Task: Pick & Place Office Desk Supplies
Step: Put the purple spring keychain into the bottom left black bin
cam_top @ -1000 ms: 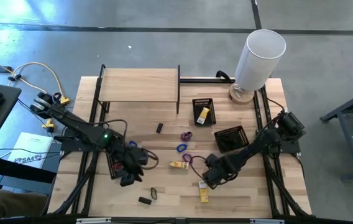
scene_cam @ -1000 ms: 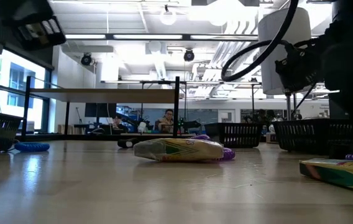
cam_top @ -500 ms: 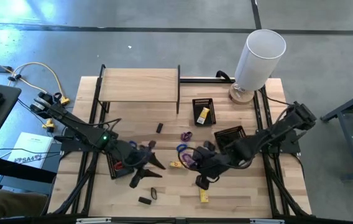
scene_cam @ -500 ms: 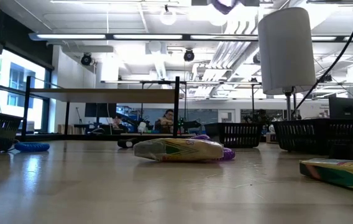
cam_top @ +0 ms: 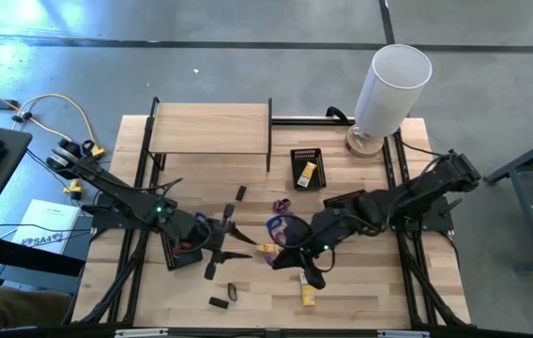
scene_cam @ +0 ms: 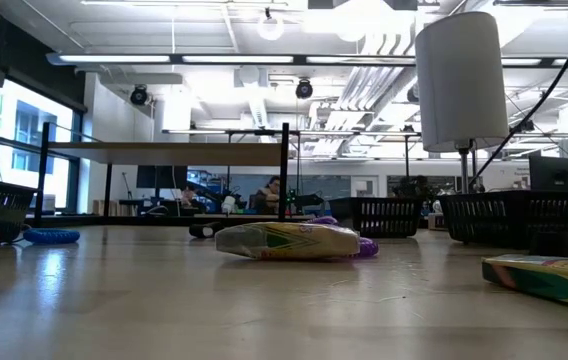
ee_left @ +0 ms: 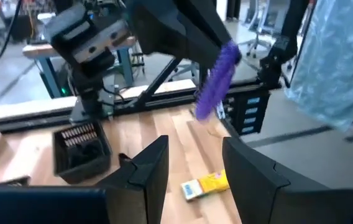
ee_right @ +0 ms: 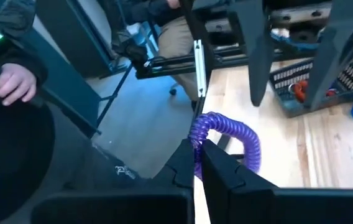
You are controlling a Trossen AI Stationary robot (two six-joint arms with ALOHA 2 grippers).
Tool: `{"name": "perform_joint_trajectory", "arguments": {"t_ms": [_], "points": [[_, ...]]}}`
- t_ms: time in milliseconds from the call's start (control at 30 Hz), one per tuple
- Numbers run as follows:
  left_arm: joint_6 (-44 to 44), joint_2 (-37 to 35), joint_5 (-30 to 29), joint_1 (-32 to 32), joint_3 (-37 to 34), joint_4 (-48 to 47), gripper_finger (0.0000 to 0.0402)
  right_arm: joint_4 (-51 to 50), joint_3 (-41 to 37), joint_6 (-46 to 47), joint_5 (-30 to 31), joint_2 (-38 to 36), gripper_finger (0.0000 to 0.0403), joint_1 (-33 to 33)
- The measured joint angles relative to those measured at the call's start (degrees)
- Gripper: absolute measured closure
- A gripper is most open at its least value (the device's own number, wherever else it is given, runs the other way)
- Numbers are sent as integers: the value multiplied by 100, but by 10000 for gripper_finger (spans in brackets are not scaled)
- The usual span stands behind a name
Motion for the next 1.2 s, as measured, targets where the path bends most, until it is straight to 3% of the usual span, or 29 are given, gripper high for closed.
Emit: {"name": "perform_joint_trajectory", "arguments": {"t_ms": [200, 367, 867, 1200], "points": [[-600, 37, 40, 34, 7, 75, 257, 70, 0, -36, -235, 8, 400, -159], [-638, 36, 46, 70, 7, 326, 257, 89, 0, -43, -253, 18, 400, -289], [-348, 35, 88, 252, 7, 330, 257, 330, 0, -40, -1139, 340, 400, -740], [-649, 95, 759, 469, 5, 216, 257, 352, 0, -49, -1129, 329, 400, -845]]}}
